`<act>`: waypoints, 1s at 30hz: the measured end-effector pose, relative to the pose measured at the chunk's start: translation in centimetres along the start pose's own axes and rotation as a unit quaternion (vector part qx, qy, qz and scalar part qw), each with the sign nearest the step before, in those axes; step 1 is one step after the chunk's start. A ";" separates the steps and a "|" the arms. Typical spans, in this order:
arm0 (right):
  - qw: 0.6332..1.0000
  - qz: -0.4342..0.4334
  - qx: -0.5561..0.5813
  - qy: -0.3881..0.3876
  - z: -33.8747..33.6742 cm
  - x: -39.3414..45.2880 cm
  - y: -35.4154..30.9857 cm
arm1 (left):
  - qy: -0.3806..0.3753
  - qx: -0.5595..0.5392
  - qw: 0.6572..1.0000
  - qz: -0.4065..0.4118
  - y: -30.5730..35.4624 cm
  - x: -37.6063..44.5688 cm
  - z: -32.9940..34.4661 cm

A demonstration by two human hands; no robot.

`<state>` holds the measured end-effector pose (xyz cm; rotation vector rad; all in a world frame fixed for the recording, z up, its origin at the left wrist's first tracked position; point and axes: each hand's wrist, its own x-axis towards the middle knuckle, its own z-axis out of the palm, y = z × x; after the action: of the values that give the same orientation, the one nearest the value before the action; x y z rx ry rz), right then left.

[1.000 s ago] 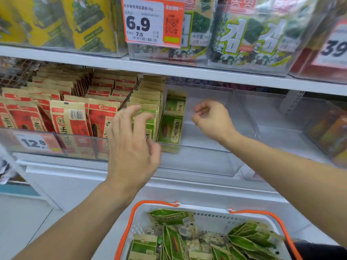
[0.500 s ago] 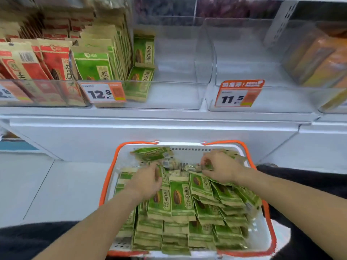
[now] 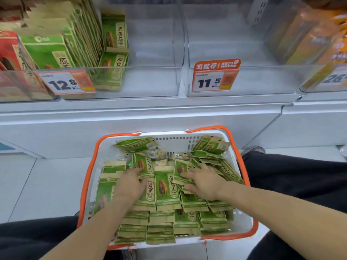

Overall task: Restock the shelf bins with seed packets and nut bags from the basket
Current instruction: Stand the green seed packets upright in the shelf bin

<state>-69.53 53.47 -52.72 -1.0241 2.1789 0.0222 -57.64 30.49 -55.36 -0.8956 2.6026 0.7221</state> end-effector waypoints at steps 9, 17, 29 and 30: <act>0.978 -0.005 0.092 0.187 -1.5 0.1 -1.9 | 0.092 -0.140 0.984 -0.057 0.5 0.7 -1.4; 0.912 -0.032 0.333 0.238 -1.7 0.7 -5.3 | 0.067 -0.348 0.914 -0.199 1.0 1.0 -3.8; 0.891 -0.035 0.432 0.138 -2.6 1.0 -8.0 | -0.251 -0.583 0.741 -0.219 1.1 -2.9 -6.9; 0.889 -0.038 0.434 0.142 -2.5 0.8 -8.0 | -0.253 -0.578 0.741 -0.228 0.9 -3.0 -6.5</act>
<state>-66.00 46.71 -49.18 -0.5908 2.0277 -1.0988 -56.65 28.94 -48.37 -1.2720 1.1561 2.0917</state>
